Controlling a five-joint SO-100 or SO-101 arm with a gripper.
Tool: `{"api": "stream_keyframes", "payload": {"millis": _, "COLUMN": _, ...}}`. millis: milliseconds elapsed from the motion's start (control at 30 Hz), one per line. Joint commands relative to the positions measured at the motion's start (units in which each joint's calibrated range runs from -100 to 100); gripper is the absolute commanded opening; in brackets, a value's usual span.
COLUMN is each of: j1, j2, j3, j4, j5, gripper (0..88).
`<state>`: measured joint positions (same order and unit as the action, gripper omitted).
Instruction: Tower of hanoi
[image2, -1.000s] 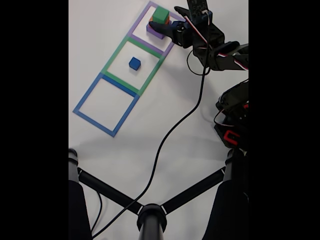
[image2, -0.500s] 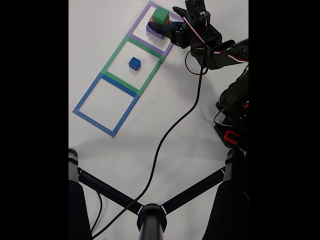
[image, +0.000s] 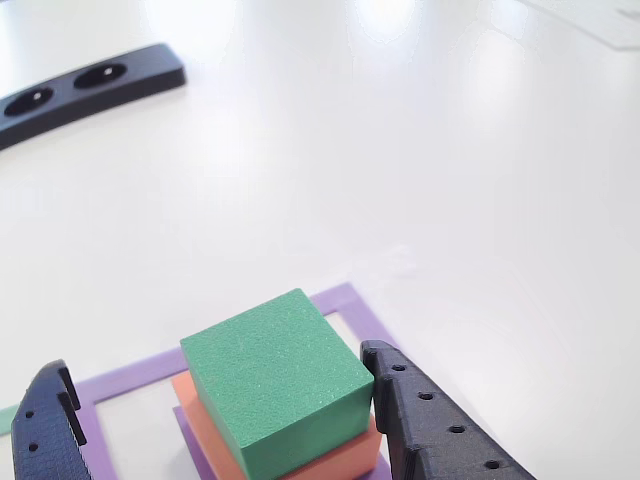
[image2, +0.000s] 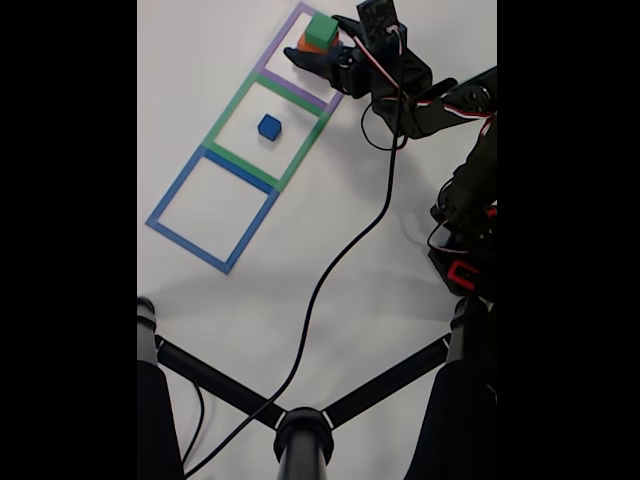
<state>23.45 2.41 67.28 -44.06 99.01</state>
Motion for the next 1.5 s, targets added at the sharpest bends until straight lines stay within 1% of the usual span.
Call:
{"api": "stream_keyframes", "payload": {"millis": 0, "j1": -0.5, "j2": 0.0, "j3": -2.4, "j4": -1.7, "j5": 1.0, "gripper": 32.3}}
{"api": "stream_keyframes", "payload": {"millis": 167, "j1": -0.6, "j2": 0.6, "j3": -2.6, "j4": -1.7, "j5": 1.0, "gripper": 28.8}}
{"api": "stream_keyframes", "payload": {"millis": 367, "j1": -0.6, "j2": 0.6, "j3": -2.6, "j4": -1.7, "j5": 1.0, "gripper": 16.5}}
{"api": "stream_keyframes", "payload": {"millis": 533, "j1": -0.8, "j2": 0.6, "j3": -2.7, "j4": -1.7, "j5": 1.0, "gripper": 10.3}}
{"api": "stream_keyframes", "payload": {"millis": 767, "j1": -0.8, "j2": 0.3, "j3": -2.6, "j4": -1.7, "j5": 1.0, "gripper": 6.6}}
{"api": "stream_keyframes", "payload": {"millis": 1000, "j1": -1.1, "j2": -2.2, "j3": -2.5, "j4": 0.2, "j5": 1.0, "gripper": 7.0}}
{"api": "stream_keyframes", "payload": {"millis": 1100, "j1": -1.6, "j2": -7.6, "j3": -2.4, "j4": 6.1, "j5": 1.0, "gripper": 6.7}}
{"api": "stream_keyframes", "payload": {"millis": 1233, "j1": -2.2, "j2": -18.4, "j3": -3.2, "j4": 18.8, "j5": 1.0, "gripper": 7.0}}
{"api": "stream_keyframes", "payload": {"millis": 1300, "j1": -2.2, "j2": -24.4, "j3": -4.8, "j4": 28.1, "j5": 1.0, "gripper": 6.5}}
{"api": "stream_keyframes", "payload": {"millis": 1467, "j1": -1.3, "j2": -38.4, "j3": -13.2, "j4": 55.9, "j5": 1.0, "gripper": 6.2}}
